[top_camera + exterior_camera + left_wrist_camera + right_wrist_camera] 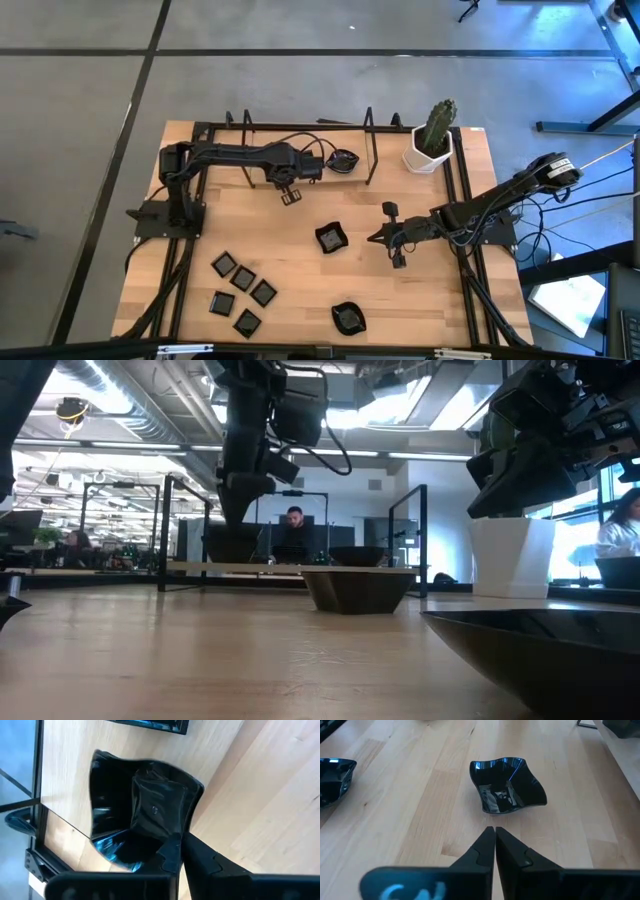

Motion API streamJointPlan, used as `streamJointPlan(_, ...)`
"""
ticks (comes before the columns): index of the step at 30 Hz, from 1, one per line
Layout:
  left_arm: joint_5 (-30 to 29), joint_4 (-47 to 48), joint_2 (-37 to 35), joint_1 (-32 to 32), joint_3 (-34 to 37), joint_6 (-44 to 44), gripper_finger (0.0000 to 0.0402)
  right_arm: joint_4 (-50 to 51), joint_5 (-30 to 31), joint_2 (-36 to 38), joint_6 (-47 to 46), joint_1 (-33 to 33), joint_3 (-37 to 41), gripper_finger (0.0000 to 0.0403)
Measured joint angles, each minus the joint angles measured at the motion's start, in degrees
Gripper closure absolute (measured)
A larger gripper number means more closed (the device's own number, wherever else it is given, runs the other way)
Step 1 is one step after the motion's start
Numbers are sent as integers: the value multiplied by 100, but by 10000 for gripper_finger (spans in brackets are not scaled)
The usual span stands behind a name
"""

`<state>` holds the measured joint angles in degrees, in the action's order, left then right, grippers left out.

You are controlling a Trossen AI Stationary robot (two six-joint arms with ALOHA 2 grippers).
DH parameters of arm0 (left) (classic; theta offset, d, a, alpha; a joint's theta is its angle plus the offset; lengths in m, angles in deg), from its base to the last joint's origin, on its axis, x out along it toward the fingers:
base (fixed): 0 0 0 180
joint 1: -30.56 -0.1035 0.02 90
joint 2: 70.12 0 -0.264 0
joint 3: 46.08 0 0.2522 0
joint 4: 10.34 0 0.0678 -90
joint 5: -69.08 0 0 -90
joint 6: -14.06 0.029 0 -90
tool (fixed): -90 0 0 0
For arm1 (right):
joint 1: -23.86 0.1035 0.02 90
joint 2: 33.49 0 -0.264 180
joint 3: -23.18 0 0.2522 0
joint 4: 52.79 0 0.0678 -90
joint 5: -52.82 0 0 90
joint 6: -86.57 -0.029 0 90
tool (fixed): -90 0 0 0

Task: Pick & Place Mini shaped plates
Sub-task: Stack the distorted square plate on top of the distorted square plate on the shelf, then stack the square plate on top of the square plate on the shelf

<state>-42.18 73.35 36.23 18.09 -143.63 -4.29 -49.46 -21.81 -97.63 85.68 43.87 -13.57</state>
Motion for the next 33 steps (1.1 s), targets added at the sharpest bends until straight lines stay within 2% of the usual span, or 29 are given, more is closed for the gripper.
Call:
streamJointPlan(10, -3, 166, -21, 21, -195, 270, 339, 0, 0, 0, -46, 0, 0, 386)
streamJointPlan(16, 187, 980, -227, 140, -952, 274, 316, 0, -2, 0, -156, 0, -2, 386)
streamJointPlan(19, 563, 1482, -578, 398, -1218, 141, 314, -2, -2, 0, -184, 0, -2, 386)
streamJointPlan(21, 598, 1356, -1119, 696, -1238, 128, 318, 3, -2, 0, -212, 0, -2, 386)
streamJointPlan(24, 228, 120, -2346, 1354, -910, 324, 333, 2, 0, 0, -204, 0, -2, 386)
streamJointPlan(26, 50, -1245, -3216, 1943, -256, 651, 346, -4, 1, 0, -158, 0, -2, 386)
streamJointPlan(28, 23, -2746, -4051, 2509, 717, 1038, 366, -44, 0, 0, -99, 0, -2, 386)
streamJointPlan(30, 20, -3709, -4715, 2902, 1712, 1128, 389, -125, 2, 0, -12, 0, -2, 386)
streamJointPlan(33, -117, -5201, -5376, 3226, 3121, 1140, 397, -365, 2, 0, 136, -2, -2, 386)
